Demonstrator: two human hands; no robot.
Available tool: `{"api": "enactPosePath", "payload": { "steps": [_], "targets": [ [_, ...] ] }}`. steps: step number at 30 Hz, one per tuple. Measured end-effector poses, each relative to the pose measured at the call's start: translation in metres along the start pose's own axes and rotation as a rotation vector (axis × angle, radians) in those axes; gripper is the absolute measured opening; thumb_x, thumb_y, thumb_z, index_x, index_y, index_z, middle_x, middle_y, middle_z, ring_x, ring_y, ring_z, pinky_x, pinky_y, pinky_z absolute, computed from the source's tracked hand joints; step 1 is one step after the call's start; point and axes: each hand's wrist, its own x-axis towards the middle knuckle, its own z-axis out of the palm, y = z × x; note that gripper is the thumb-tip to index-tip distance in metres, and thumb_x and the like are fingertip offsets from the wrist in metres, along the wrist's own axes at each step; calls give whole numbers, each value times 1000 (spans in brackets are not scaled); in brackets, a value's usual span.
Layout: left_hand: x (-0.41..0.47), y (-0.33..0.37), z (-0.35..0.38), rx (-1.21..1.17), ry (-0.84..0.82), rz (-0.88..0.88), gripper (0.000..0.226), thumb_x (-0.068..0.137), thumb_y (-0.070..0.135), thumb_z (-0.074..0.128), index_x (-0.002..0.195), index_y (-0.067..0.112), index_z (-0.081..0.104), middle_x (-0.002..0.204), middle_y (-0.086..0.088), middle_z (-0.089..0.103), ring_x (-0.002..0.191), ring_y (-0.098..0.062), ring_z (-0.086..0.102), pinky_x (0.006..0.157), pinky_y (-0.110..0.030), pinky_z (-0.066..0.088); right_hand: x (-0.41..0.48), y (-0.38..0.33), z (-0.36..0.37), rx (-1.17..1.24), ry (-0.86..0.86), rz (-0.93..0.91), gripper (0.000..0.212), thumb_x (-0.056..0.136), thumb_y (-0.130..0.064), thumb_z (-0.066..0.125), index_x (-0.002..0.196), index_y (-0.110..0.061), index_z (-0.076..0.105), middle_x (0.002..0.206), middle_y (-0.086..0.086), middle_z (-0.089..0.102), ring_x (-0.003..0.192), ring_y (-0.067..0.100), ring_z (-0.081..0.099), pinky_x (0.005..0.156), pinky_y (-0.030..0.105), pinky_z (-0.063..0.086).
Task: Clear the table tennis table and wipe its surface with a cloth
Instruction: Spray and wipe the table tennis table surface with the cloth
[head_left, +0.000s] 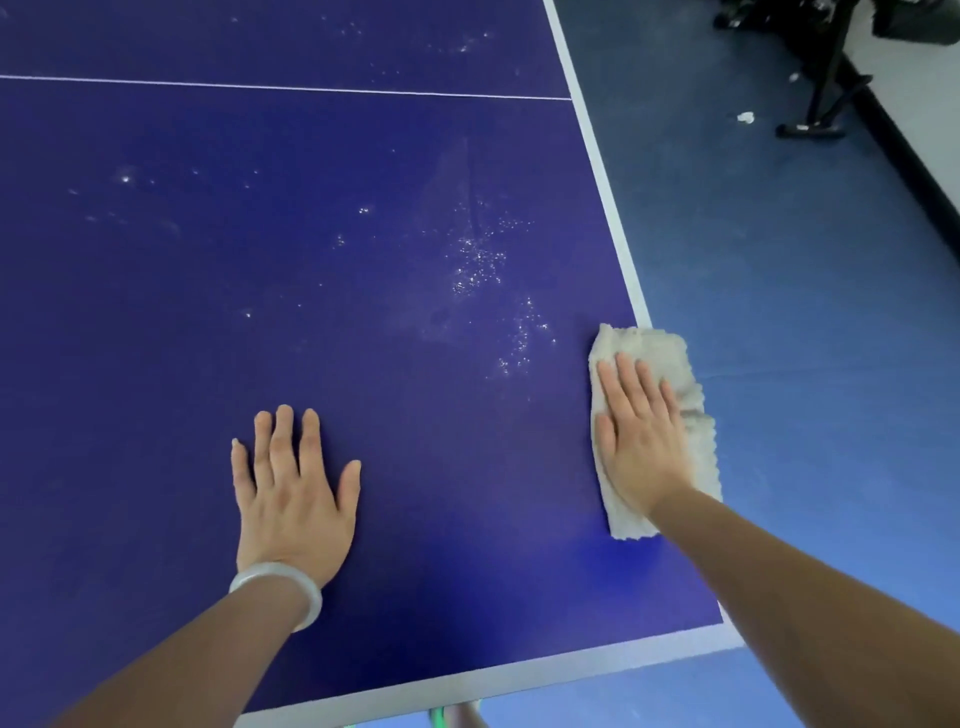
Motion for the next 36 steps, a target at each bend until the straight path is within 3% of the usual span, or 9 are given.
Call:
{"api": "enactPosePath", "payload": {
  "steps": [2, 7, 10, 14, 18, 21, 25, 28, 36],
  "targets": [
    [0, 0, 0, 0, 9, -4, 74, 97, 53, 18, 151, 4, 29, 158, -20, 25, 150, -34, 13, 121, -55, 11, 3, -19, 4, 9, 18, 130, 61, 97, -36, 17, 157, -20, 20, 163, 2, 20, 151, 26, 14, 122, 47, 7],
    [-1, 1, 0, -7, 12, -9, 75, 97, 54, 18, 151, 3, 30, 158, -20, 25, 150, -33, 12, 122, -54, 9, -89, -54, 5, -9, -81, -218, 57, 104, -36, 19, 158, -19, 13, 166, 1, 7, 153, 25, 3, 121, 49, 11],
    [0, 1, 1, -3, 11, -6, 74, 97, 53, 20, 150, 3, 31, 157, -20, 26, 150, -34, 13, 122, -53, 9, -107, -29, 3, -22, -94, -313, 58, 101, -34, 29, 157, -20, 19, 165, 0, 13, 152, 25, 10, 118, 51, 16],
    [0, 0, 1, -1, 12, 1, 75, 97, 53, 19, 150, 3, 30, 157, -21, 26, 150, -34, 13, 122, -54, 8, -37, 2, -2, -65, -103, -205, 58, 99, -37, 26, 156, -26, 23, 163, -5, 20, 151, 23, 14, 118, 58, 15],
    [-1, 0, 1, -1, 16, -3, 74, 97, 53, 20, 150, 3, 30, 157, -21, 25, 150, -34, 13, 122, -53, 7, 41, 5, -14, -111, -144, -56, 62, 96, -46, 7, 157, -36, 6, 165, -12, 4, 152, 16, 2, 119, 59, 1],
    [-1, 0, 1, 6, 16, -1, 75, 97, 53, 19, 150, 3, 30, 157, -21, 25, 150, -34, 14, 122, -52, 7, 27, 2, -13, -94, -136, -38, 62, 96, -47, 4, 157, -36, 1, 164, -14, -4, 152, 14, -5, 119, 60, 5],
    [-1, 1, 0, 1, 11, -9, 75, 97, 53, 20, 150, 2, 31, 157, -21, 26, 150, -34, 13, 122, -53, 7, -74, 22, -10, -119, -148, -131, 60, 99, -38, 23, 158, -28, 13, 165, -7, 10, 152, 19, 7, 112, 58, 25],
    [-2, 1, 0, 1, 0, -6, 75, 97, 53, 19, 150, 2, 31, 157, -22, 25, 150, -35, 13, 122, -53, 6, -116, 35, -14, -99, -197, -169, 61, 98, -38, 27, 158, -25, 17, 165, -4, 12, 152, 22, 12, 107, 51, 36],
    [-2, 2, -1, 0, 3, -10, 75, 96, 53, 20, 150, 2, 30, 157, -22, 26, 150, -34, 13, 122, -54, 8, 6, 28, -17, -80, -159, -150, 61, 100, -41, 16, 158, -26, 10, 166, -6, 5, 153, 18, 1, 116, 49, 24]
  ]
}}
